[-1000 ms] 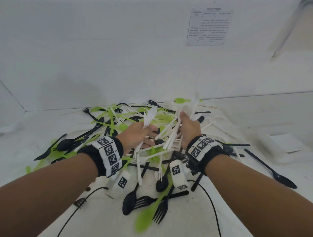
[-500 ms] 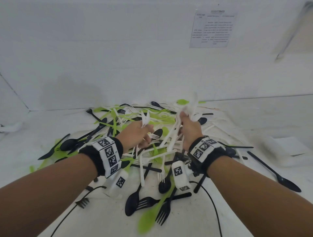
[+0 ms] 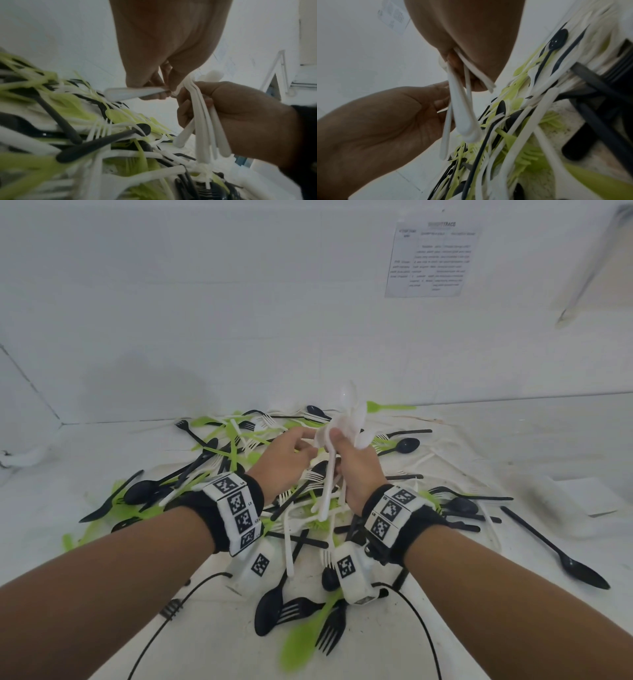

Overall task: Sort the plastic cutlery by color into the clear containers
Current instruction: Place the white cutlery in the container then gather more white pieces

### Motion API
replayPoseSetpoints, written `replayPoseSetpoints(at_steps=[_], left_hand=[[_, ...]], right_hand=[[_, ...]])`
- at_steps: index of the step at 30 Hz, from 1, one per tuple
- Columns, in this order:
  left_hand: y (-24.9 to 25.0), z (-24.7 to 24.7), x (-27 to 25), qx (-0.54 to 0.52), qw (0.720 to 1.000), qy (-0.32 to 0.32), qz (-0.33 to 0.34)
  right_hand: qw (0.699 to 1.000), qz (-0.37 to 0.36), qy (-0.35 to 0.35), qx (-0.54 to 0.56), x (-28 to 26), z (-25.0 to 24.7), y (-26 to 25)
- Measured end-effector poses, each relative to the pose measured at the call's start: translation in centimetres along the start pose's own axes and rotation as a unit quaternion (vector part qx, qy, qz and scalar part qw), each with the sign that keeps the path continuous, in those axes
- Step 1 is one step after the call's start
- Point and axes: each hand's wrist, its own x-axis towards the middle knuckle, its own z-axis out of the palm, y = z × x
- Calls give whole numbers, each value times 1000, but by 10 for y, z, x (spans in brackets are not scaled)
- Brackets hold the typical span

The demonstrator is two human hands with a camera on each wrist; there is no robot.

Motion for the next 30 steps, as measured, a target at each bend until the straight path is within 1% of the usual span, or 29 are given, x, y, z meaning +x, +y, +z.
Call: replayPoseSetpoints(at_steps=[3,6,9,12,16,18,20,22,24,26,27,28,30], left_hand=[[3,2,-4,-94,995,-26,-8],[8,6,-9,-189,980,-52,-41],[14,4,-9,-267,960,-51,-65],[17,-3,-6,-328,941,-50,-70],[13,-7,-1,-366,920,-103,-93],[11,-8,-1,-341,925,-131,-102],[11,-7,1,-332,927,-134,-113],[10,-7,3,-347,922,-103,-136],[6,-8,7,-340,929,-30,-146],[-1,-11,14,-306,941,51,-133],[-4,-12,18,-297,944,81,-120],[-7,-14,22,-298,943,103,-112],[-5,-15,26,-322,935,99,-106]], right_hand=[[1000,2,1,17,0,0,-1],[999,-8,-26,37,-3,2,-5],[998,-23,-51,35,-7,4,-7],[997,-5,-75,8,-7,7,0],[995,34,-91,-9,-8,11,6],[994,53,-100,0,-8,12,7],[992,68,-108,16,-8,10,8],[990,80,-110,24,-8,7,7],[991,100,-84,38,-6,6,3],[991,111,-56,48,-3,1,-1],[992,108,-58,42,-2,-1,-2],[992,104,-69,31,-3,-1,-3],[991,85,-107,10,-7,1,-3]])
